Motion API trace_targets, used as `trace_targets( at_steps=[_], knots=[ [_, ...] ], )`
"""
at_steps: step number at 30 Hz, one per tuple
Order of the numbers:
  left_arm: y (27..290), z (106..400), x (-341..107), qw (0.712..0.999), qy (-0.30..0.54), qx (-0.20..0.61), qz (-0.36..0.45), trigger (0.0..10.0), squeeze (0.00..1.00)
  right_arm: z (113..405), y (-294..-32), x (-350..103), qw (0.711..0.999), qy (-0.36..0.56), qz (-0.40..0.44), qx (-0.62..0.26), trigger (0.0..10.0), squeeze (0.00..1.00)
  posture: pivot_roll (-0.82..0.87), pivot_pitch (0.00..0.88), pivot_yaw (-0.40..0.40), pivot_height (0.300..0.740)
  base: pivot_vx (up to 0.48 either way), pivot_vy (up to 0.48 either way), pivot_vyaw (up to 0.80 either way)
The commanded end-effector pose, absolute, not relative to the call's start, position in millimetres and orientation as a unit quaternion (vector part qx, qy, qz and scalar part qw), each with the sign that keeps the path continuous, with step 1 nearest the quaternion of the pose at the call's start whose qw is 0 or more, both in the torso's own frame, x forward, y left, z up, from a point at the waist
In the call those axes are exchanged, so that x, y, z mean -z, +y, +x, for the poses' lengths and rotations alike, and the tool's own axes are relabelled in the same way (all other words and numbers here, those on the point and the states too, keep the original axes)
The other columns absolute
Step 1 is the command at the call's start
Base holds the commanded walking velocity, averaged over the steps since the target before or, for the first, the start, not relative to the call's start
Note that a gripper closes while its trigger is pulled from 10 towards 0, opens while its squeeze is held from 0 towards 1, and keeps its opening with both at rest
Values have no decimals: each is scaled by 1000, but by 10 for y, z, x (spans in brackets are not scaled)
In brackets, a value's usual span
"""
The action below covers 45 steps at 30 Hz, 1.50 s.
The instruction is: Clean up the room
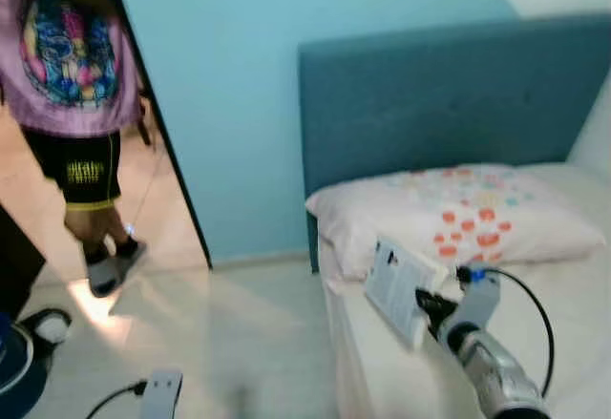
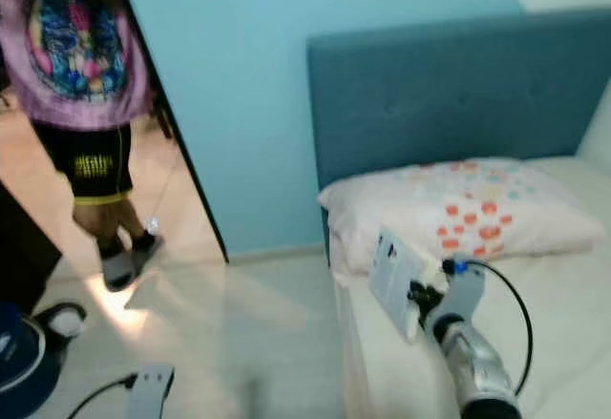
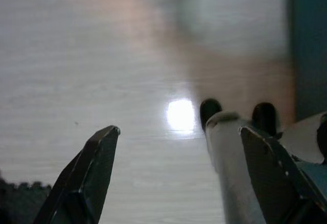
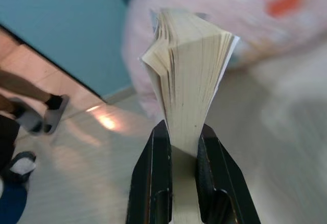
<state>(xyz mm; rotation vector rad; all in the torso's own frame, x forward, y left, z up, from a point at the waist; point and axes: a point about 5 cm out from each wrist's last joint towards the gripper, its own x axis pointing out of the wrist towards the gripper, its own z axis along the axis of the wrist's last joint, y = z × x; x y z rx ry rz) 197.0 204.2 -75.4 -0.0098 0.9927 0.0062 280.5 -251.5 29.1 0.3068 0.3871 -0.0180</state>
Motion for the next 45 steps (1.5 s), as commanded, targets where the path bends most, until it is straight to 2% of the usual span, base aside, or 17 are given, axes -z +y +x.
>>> trace_targets(
  at_steps=[1, 8, 13, 34, 40, 45],
  knots=[
    [2099, 1907, 777, 874, 486, -9, 3, 10000, 0, 2824, -2446, -287, 969, 193, 152, -2, 10000, 0, -61, 0, 63, 692, 0, 0, 0],
    [2066, 1904, 786, 872, 489, -9, 0, 10000, 0, 2806, -2471, -289, 969, 194, 153, 1, 10000, 0, -66, 0, 59, 692, 0, 0, 0],
    [2070, 1888, 796, 870, 494, -14, 7, 10000, 0, 2798, -2478, -281, 968, 197, 152, 5, 10000, 0, -63, 0, 57, 692, 0, 438, 0],
    [2052, 1950, 764, 873, 486, 16, 29, 10000, 0, 2824, -2502, -307, 971, 180, 155, 33, 10000, 0, -61, 0, 62, 692, 0, 0, 0],
    [2000, 1939, 777, 870, 488, 42, 50, 10000, 0, 2835, -2471, -309, 971, 177, 159, 34, 10000, 0, -59, 0, 61, 692, 0, -417, 0],
    [2015, 1928, 781, 871, 488, 29, 46, 10000, 0, 2831, -2457, -305, 971, 175, 161, 34, 10000, 0, -59, 0, 61, 692, 0, -249, 0]
  ],
)
